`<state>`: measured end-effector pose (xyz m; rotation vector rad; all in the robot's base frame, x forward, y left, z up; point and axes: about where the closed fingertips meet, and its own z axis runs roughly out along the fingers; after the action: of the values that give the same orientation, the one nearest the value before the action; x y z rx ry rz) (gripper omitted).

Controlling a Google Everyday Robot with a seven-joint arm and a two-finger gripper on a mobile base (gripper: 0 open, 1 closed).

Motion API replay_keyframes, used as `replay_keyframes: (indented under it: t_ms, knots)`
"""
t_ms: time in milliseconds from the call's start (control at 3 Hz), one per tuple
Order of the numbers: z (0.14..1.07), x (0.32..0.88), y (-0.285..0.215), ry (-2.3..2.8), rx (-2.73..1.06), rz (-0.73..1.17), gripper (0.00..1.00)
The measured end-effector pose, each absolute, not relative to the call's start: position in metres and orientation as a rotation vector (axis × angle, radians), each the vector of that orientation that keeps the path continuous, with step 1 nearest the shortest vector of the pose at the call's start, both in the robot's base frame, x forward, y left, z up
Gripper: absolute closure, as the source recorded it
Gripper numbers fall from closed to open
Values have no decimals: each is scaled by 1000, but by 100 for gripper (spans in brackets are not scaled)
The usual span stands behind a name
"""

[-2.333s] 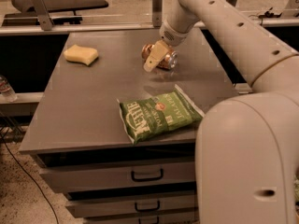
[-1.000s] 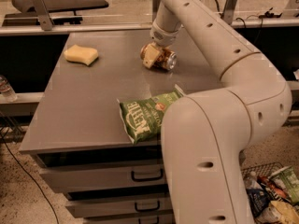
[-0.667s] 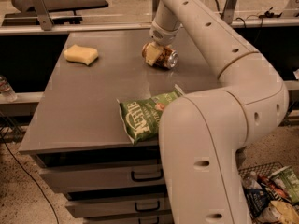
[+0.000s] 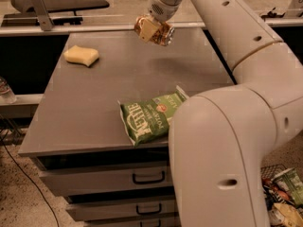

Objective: Place orange can upright

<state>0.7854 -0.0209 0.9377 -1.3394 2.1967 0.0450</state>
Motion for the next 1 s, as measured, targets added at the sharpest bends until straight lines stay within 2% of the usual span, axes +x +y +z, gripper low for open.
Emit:
replay_keyframes:
  t_ms: [333,1000]
  knots:
    - [978,782,-18,1990,-1301,169,100]
    - [999,776,-49,1629,-1112,505,100]
